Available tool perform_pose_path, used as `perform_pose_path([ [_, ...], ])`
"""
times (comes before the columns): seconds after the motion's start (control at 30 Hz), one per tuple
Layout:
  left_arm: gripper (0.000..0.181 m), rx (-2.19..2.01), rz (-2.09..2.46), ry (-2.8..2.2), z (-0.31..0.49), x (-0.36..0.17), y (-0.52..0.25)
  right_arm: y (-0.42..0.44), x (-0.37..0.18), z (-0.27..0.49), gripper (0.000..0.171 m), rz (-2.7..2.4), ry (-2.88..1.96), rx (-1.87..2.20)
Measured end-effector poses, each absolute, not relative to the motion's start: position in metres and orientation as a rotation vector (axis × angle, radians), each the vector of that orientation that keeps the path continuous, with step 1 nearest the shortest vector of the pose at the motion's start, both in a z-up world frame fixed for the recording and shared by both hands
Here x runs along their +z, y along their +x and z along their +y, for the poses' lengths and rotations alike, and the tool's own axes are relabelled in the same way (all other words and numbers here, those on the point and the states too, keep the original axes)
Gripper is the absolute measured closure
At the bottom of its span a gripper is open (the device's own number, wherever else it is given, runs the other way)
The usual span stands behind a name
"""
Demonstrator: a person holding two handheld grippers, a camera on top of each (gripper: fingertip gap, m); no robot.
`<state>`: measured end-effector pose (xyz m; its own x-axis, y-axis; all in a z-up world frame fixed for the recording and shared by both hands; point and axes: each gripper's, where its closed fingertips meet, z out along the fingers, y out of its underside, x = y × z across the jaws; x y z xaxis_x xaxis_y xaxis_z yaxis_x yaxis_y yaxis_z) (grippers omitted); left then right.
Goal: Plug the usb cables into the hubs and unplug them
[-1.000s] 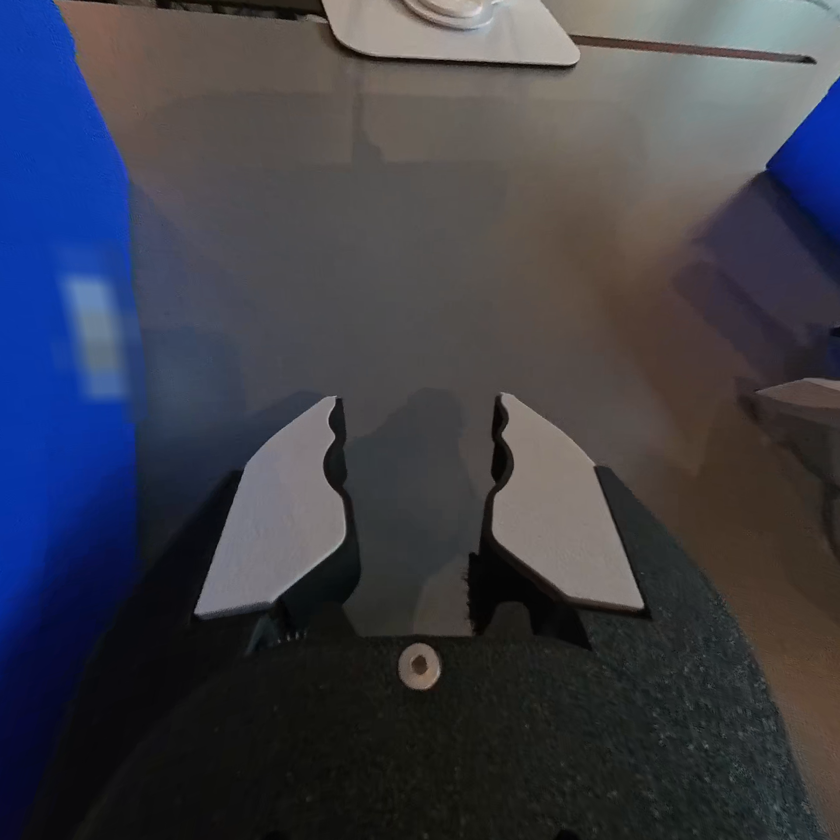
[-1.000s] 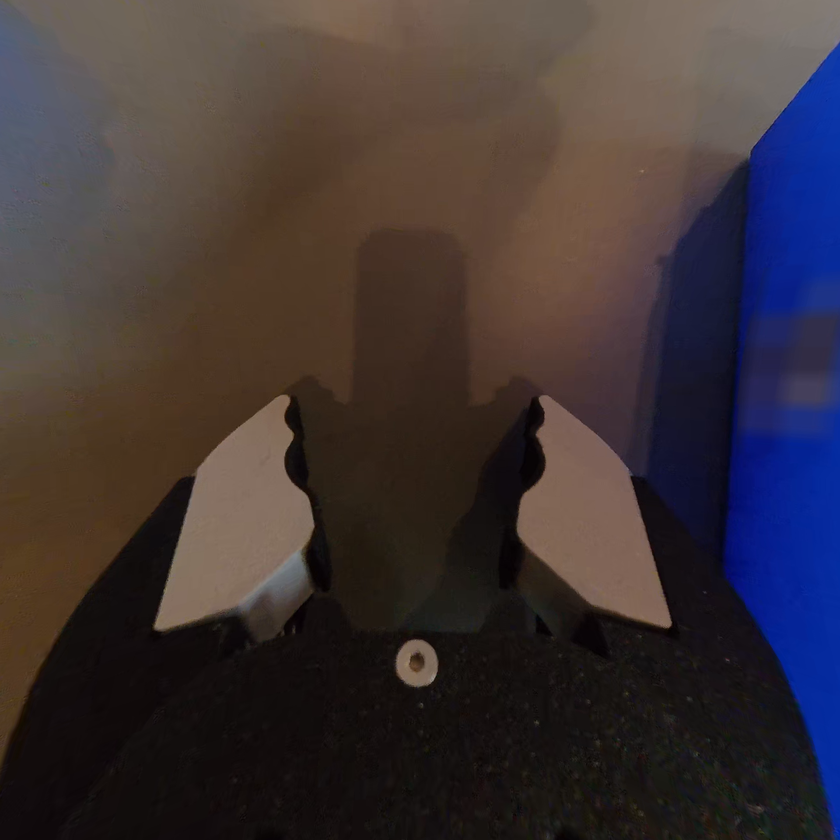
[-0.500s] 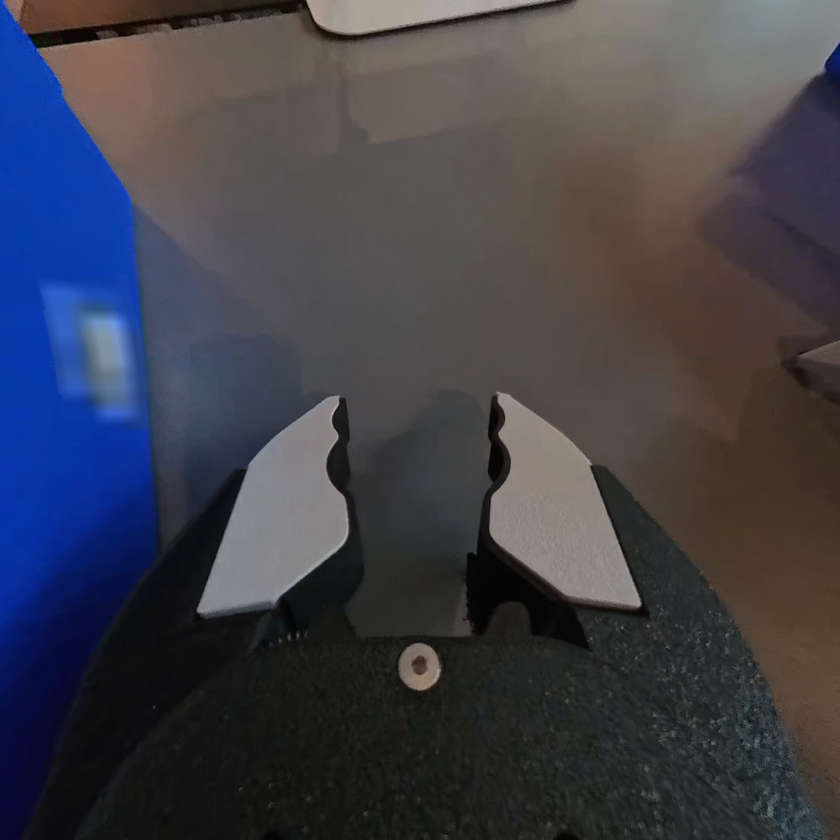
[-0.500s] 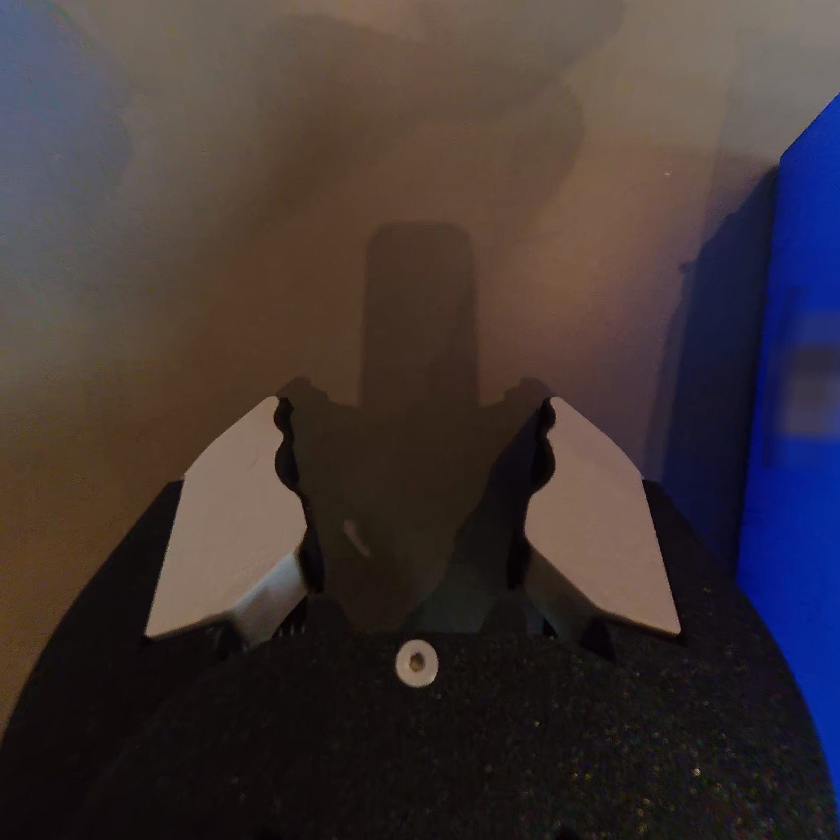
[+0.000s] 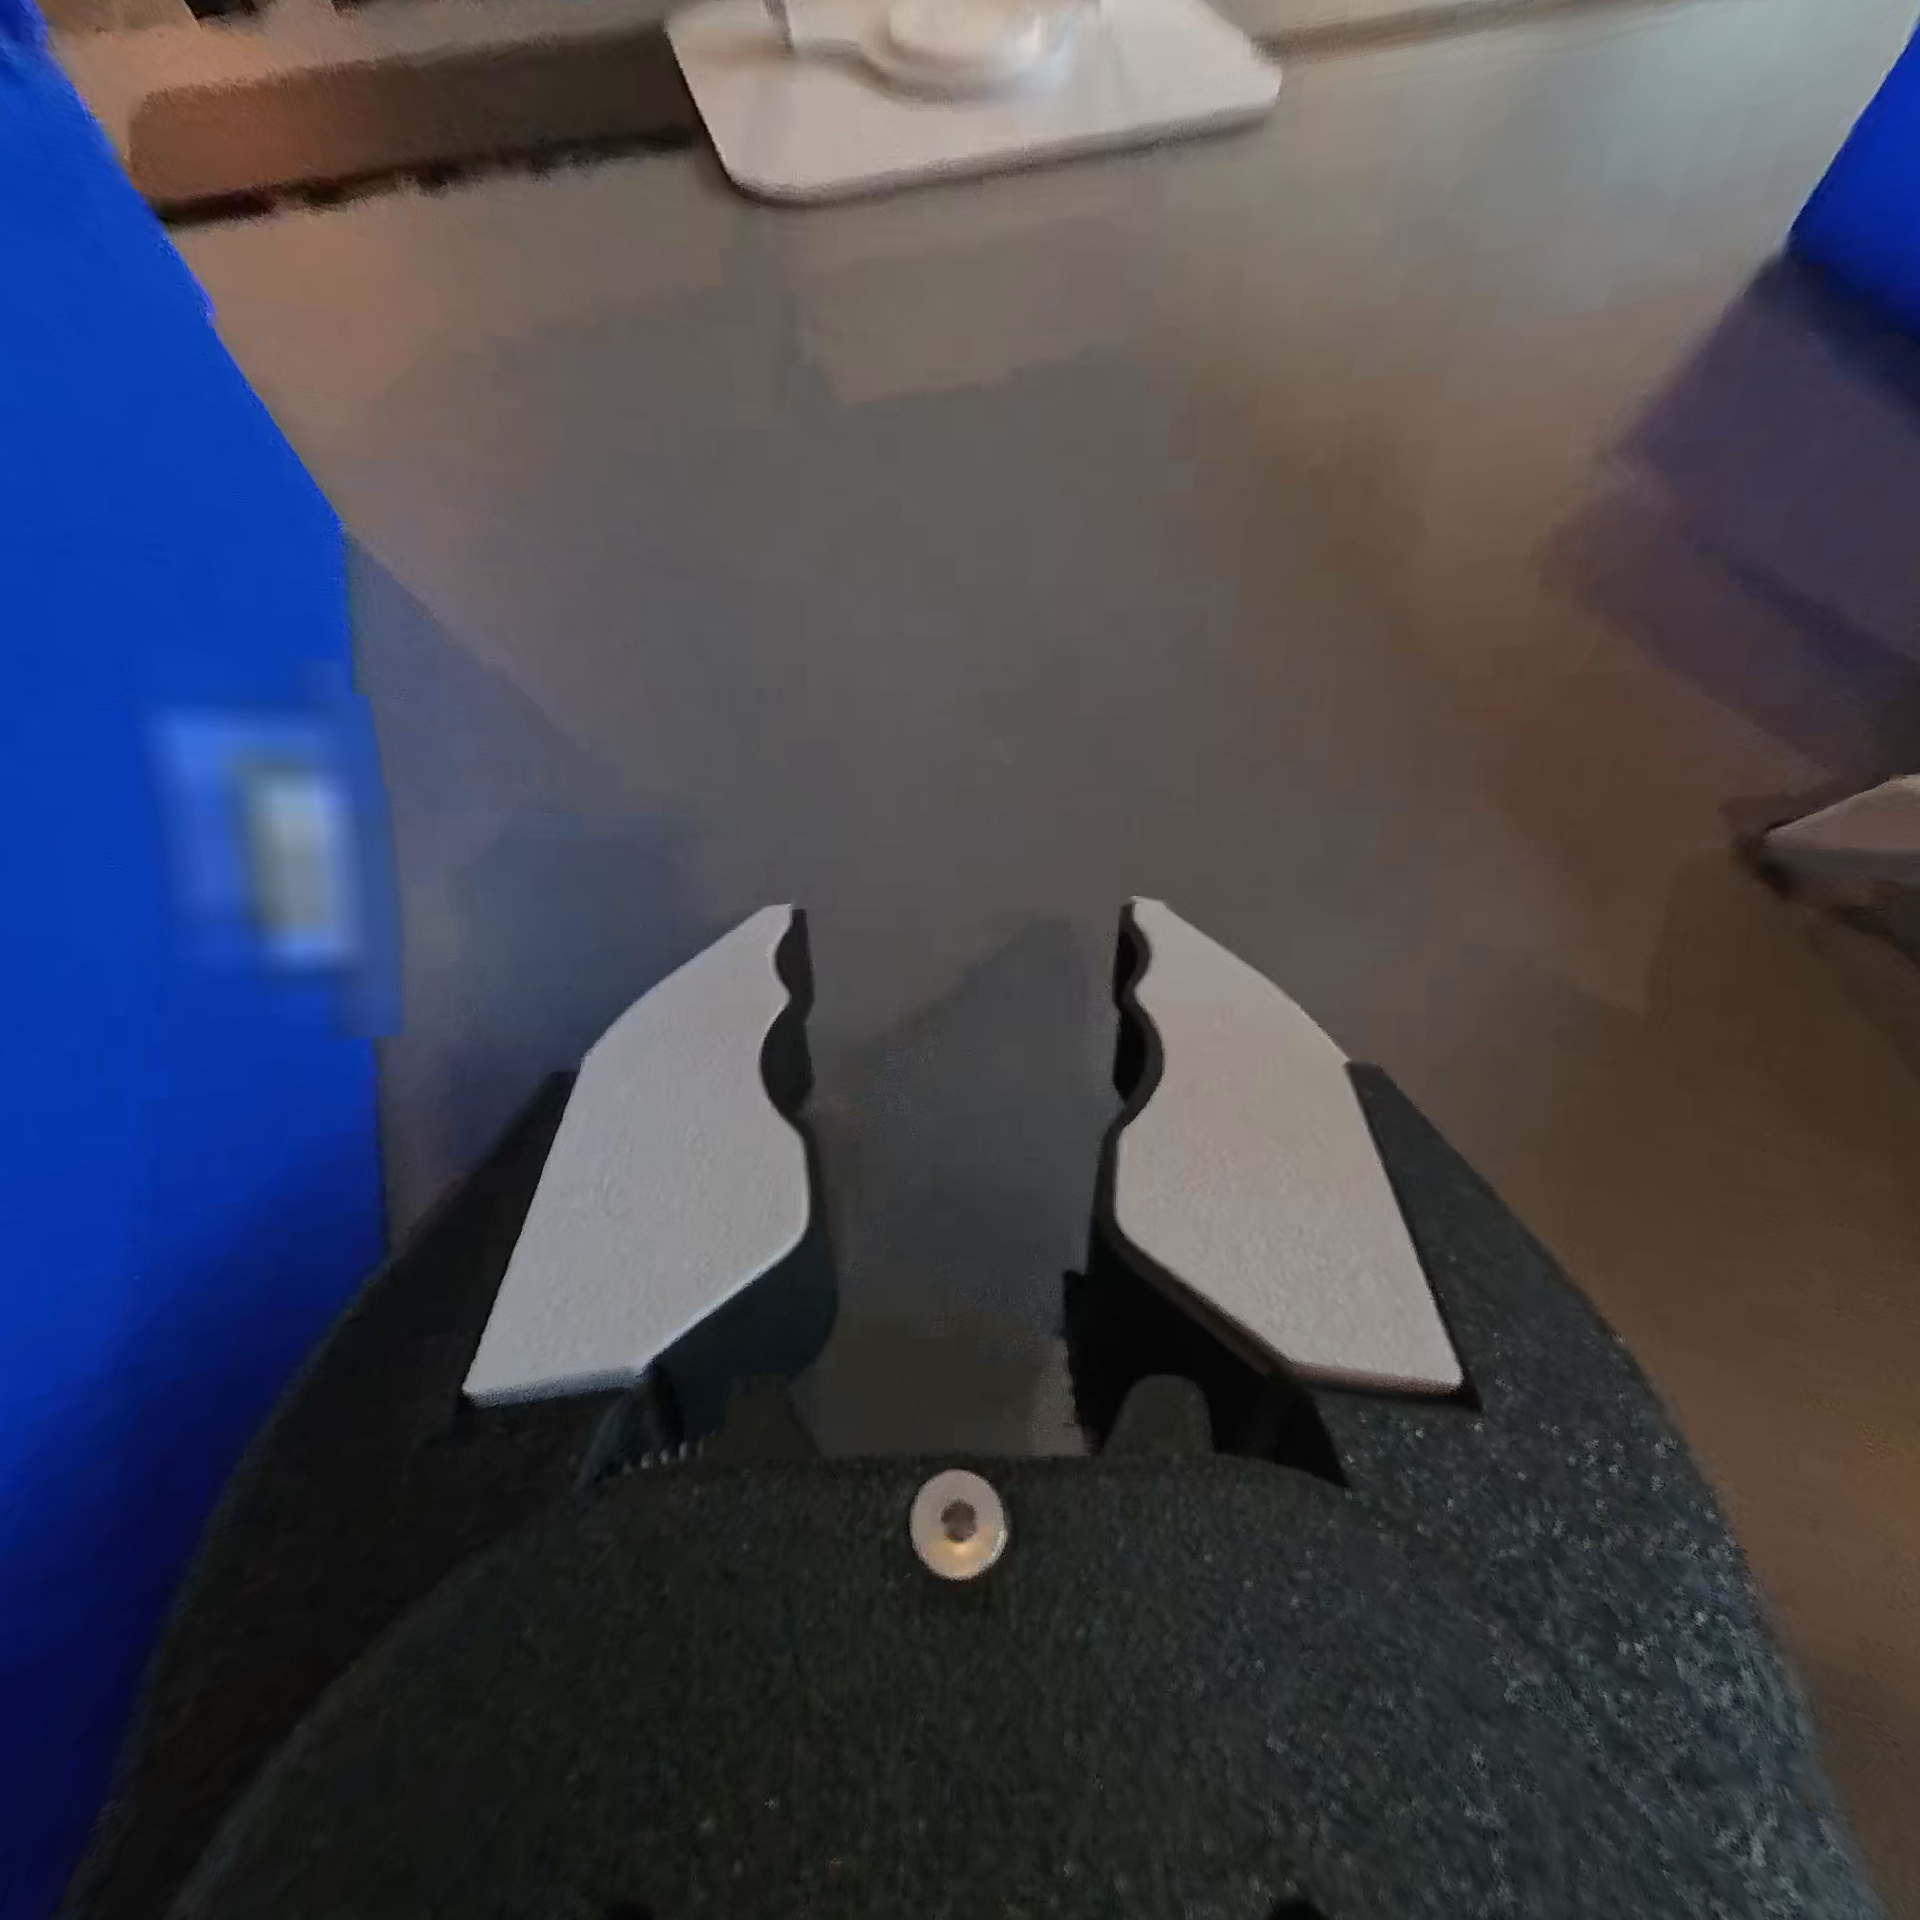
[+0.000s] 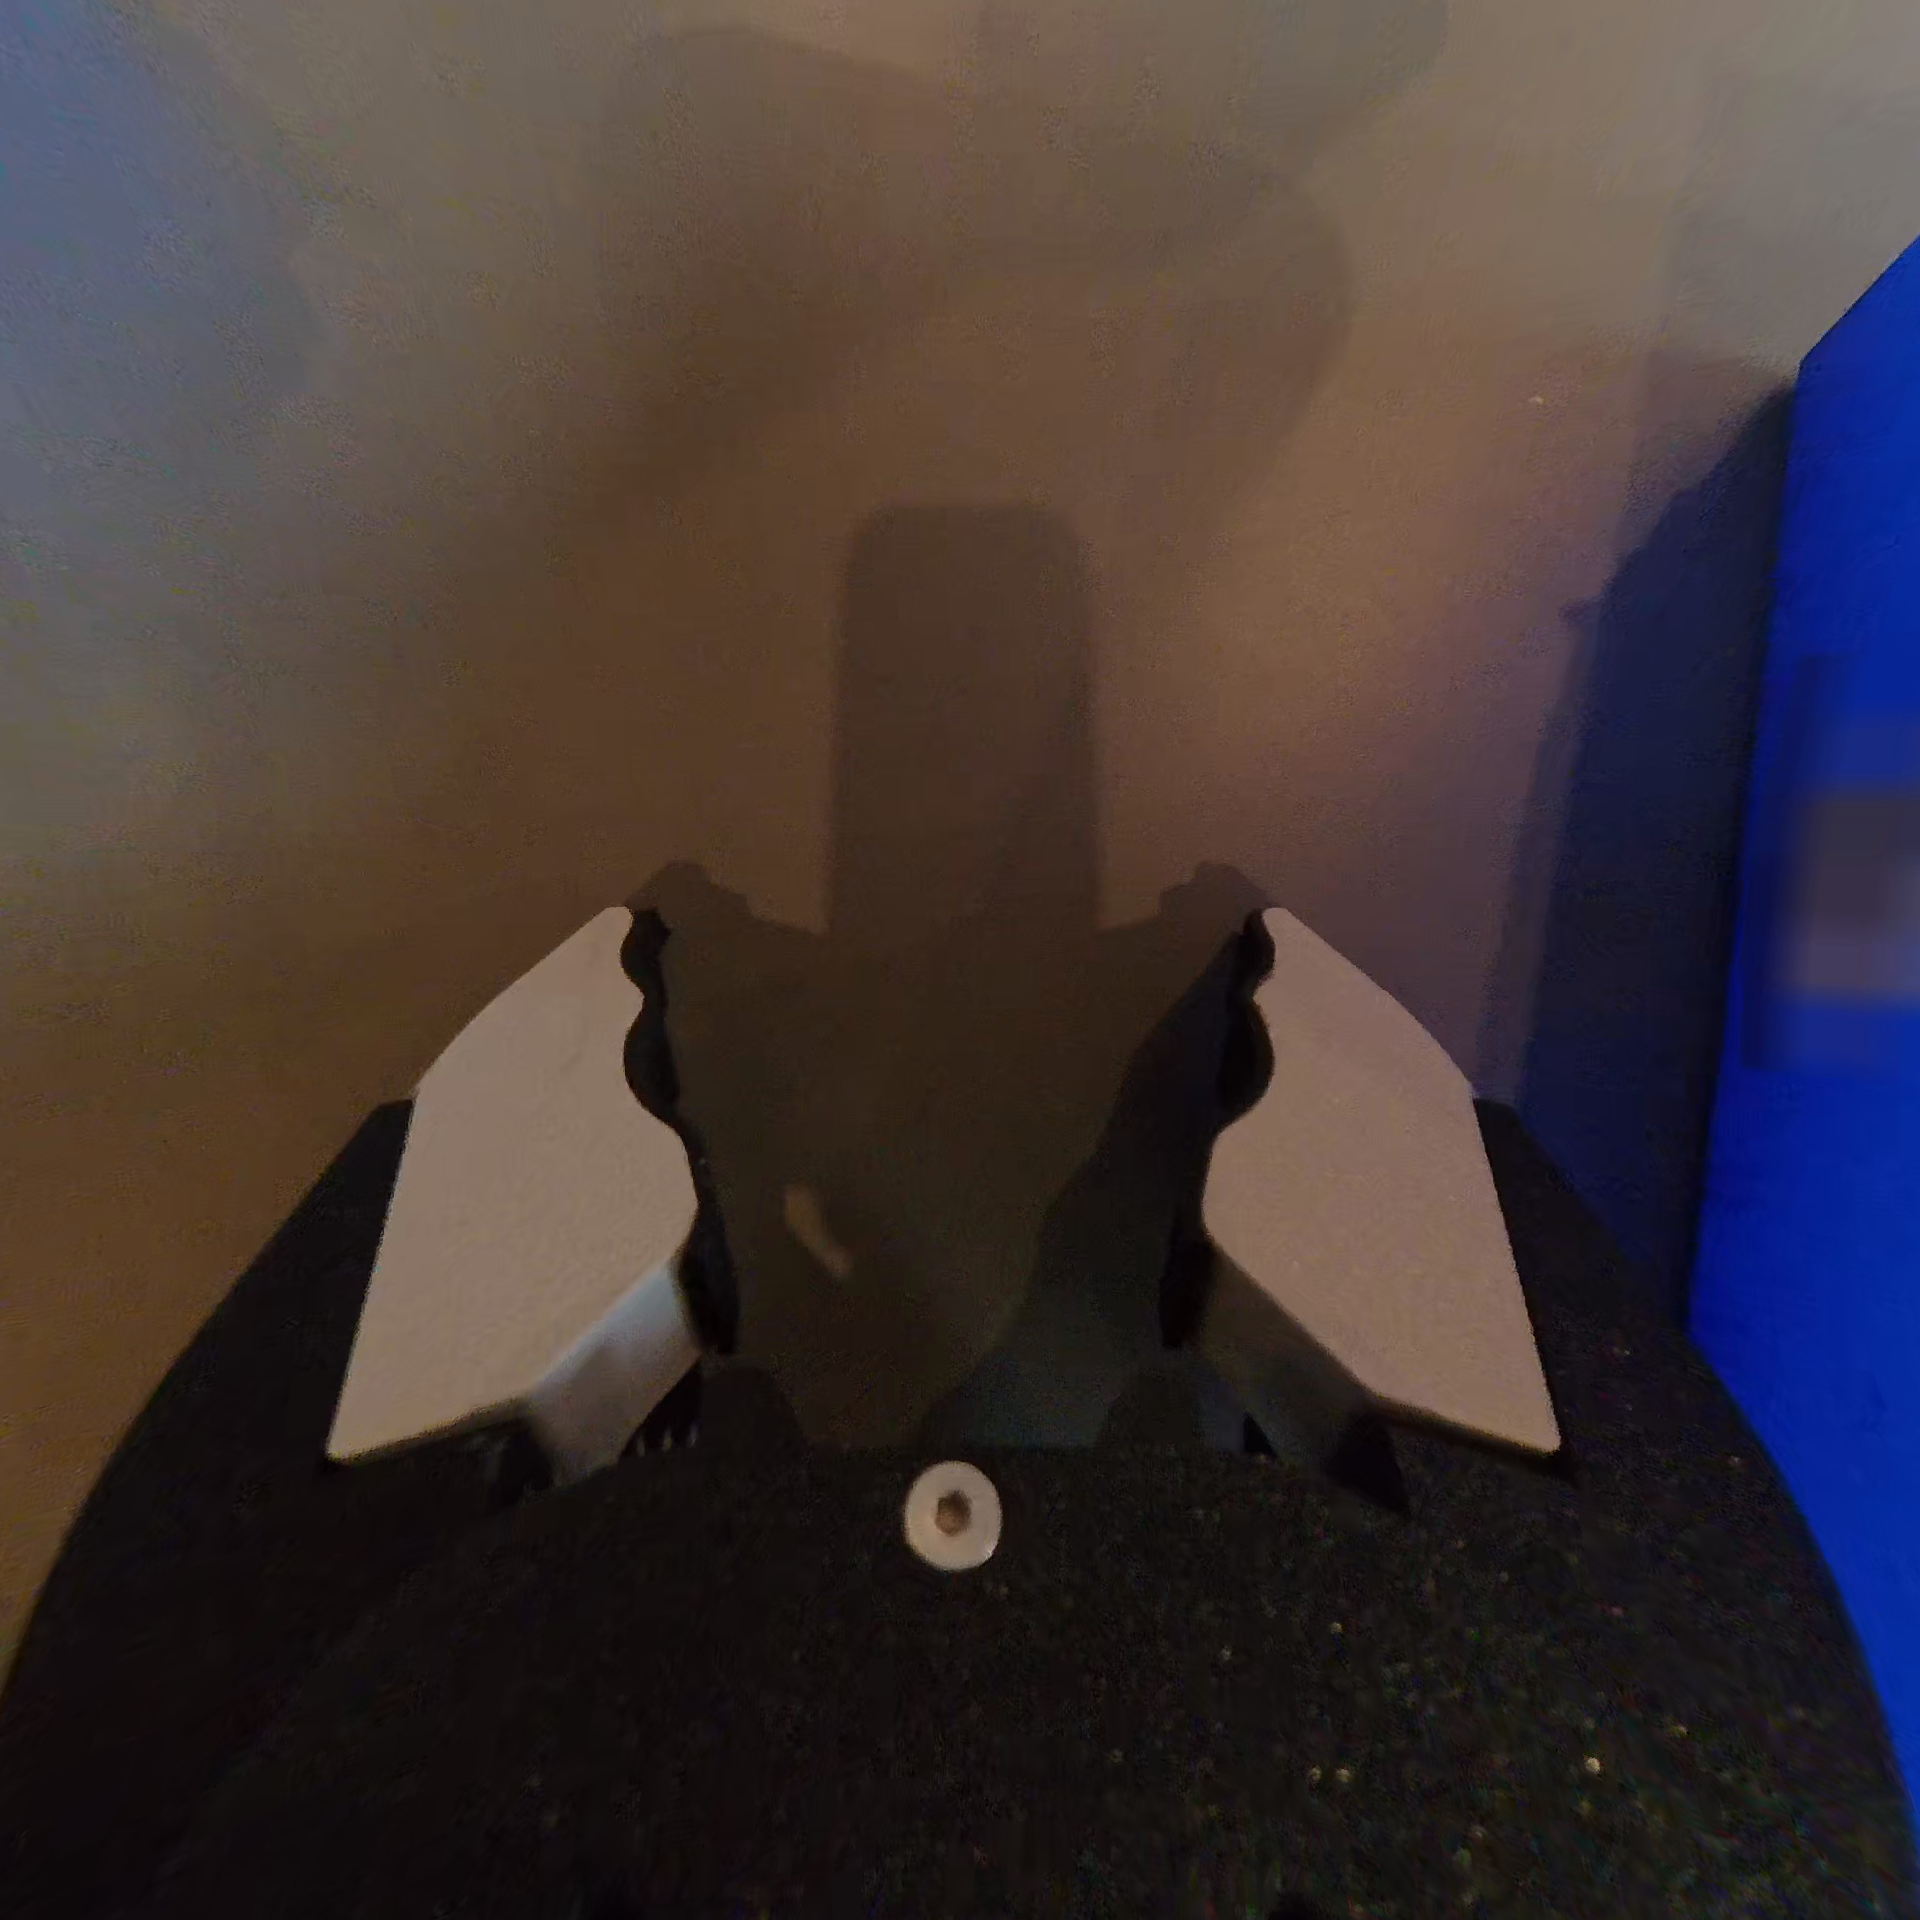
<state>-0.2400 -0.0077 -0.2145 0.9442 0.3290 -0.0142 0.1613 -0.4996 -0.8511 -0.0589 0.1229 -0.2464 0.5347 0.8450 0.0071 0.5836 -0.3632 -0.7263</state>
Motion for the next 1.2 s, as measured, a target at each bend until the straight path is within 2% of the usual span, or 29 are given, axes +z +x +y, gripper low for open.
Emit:
perform_pose_path([
  [0.23, 0.174, 0.35, -0.31, -1.433, -0.031, -0.127, -0.258, -0.059, -0.246, 0.123, 0.067, -1.153, -2.084, 0.488],
  [0.43, 0.166, 0.314, -0.123, -1.111, -0.051, -0.074, -0.221, -0.059, -0.245, 0.122, 0.072, -1.155, -2.077, 0.494],
  [0.57, 0.163, 0.187, -0.081, -1.033, -0.06, -0.062, -0.208, -0.062, -0.235, 0.118, 0.093, -1.132, -2.03, 0.619],
  [0.7, 0.16, 0.199, -0.096, -1.046, -0.06, -0.065, -0.216, -0.062, -0.203, 0.123, 0.125, -0.971, -1.883, 0.804],
  [0.77, 0.149, 0.215, -0.065, -1.046, -0.06, -0.065, -0.213, -0.063, -0.18, 0.124, 0.126, -0.932, -1.724, 0.823],
  [0.83, 0.152, 0.211, -0.043, -1.044, -0.058, -0.063, -0.208, -0.062, -0.154, 0.122, 0.126, -0.929, -1.509, 0.755],
  [0.93, 0.172, 0.236, -0.008, -1.066, -0.056, -0.066, -0.203, -0.061, -0.125, 0.108, 0.129, -0.956, -1.227, 0.596],
  [1.03, 0.175, 0.244, 0.028, -1.081, -0.053, -0.067, -0.197, -0.057, -0.112, 0.098, 0.152, -0.9, -1.161, 0.587],
  [1.07, 0.172, 0.253, 0.04, -1.087, -0.052, -0.068, -0.196, -0.055, -0.109, 0.096, 0.156, -0.88, -1.148, 0.617],
  [1.2, 0.164, 0.288, 0.073, -1.122, -0.047, -0.074, -0.193, -0.05, -0.105, 0.098, 0.146, -0.832, -1.174, 0.72],
])
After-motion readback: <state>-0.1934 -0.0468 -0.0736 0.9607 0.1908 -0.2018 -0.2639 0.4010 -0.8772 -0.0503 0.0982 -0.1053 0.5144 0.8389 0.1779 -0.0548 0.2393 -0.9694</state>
